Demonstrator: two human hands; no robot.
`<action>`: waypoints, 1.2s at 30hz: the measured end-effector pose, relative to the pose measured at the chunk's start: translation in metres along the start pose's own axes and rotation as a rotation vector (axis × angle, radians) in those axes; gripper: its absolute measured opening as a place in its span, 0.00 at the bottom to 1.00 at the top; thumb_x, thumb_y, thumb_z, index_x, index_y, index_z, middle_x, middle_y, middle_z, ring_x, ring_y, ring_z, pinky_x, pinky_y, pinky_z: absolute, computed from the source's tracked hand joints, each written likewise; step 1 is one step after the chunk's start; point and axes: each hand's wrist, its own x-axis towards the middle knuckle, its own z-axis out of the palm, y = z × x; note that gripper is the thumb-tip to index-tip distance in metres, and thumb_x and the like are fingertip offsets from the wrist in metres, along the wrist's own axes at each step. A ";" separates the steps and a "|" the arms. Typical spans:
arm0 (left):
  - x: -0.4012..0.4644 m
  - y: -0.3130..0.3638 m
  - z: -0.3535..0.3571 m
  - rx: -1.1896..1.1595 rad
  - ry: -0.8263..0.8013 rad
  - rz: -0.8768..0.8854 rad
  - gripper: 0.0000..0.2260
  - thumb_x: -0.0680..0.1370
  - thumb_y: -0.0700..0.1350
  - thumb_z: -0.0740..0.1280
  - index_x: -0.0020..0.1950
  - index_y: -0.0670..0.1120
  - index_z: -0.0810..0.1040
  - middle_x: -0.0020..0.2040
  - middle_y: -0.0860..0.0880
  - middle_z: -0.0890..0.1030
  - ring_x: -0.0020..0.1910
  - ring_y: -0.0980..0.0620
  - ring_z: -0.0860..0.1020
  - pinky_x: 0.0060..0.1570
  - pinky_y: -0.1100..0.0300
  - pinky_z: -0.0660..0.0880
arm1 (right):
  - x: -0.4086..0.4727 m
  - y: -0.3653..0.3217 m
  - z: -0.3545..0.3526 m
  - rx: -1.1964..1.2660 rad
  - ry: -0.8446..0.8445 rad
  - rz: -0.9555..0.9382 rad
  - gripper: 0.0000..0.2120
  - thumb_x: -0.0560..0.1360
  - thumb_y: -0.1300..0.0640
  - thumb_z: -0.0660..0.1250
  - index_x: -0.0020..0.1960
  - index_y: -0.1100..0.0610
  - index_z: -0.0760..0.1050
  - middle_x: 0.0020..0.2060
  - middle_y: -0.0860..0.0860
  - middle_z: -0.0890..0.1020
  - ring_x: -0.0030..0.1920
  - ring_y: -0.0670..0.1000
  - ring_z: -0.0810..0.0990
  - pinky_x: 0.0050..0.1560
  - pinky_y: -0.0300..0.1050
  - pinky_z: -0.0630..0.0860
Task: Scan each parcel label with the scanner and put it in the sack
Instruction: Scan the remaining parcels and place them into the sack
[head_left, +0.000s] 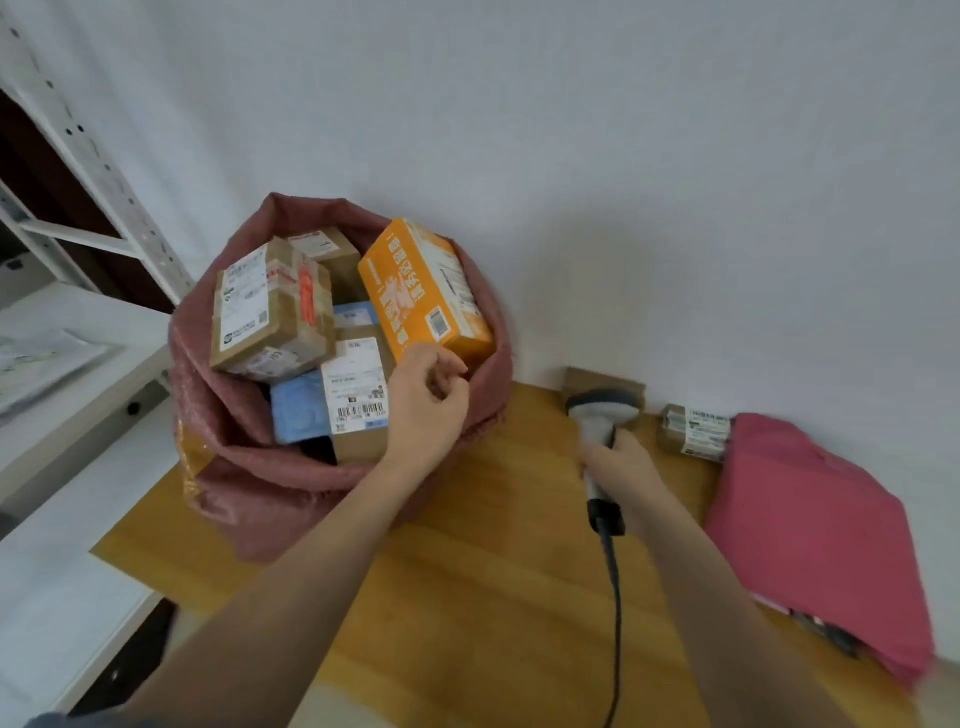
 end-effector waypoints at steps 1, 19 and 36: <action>-0.007 0.000 0.009 0.034 -0.063 0.056 0.10 0.71 0.31 0.66 0.40 0.46 0.75 0.41 0.51 0.75 0.36 0.56 0.73 0.36 0.70 0.70 | 0.007 0.017 -0.002 -0.045 -0.018 0.066 0.05 0.77 0.61 0.63 0.52 0.59 0.71 0.35 0.55 0.72 0.33 0.52 0.70 0.34 0.47 0.67; -0.046 -0.023 0.038 0.193 -0.354 -0.013 0.09 0.72 0.31 0.67 0.39 0.44 0.80 0.42 0.56 0.75 0.39 0.61 0.74 0.41 0.71 0.70 | 0.038 0.181 0.012 -0.349 -0.020 0.439 0.29 0.78 0.62 0.65 0.76 0.62 0.57 0.64 0.58 0.72 0.62 0.58 0.75 0.47 0.47 0.74; 0.047 -0.033 -0.032 0.129 -0.118 0.230 0.08 0.73 0.31 0.66 0.43 0.43 0.78 0.43 0.57 0.72 0.37 0.60 0.74 0.37 0.72 0.69 | 0.068 0.025 0.071 -0.185 0.231 -0.011 0.25 0.80 0.48 0.60 0.69 0.65 0.68 0.66 0.61 0.73 0.67 0.62 0.71 0.68 0.56 0.67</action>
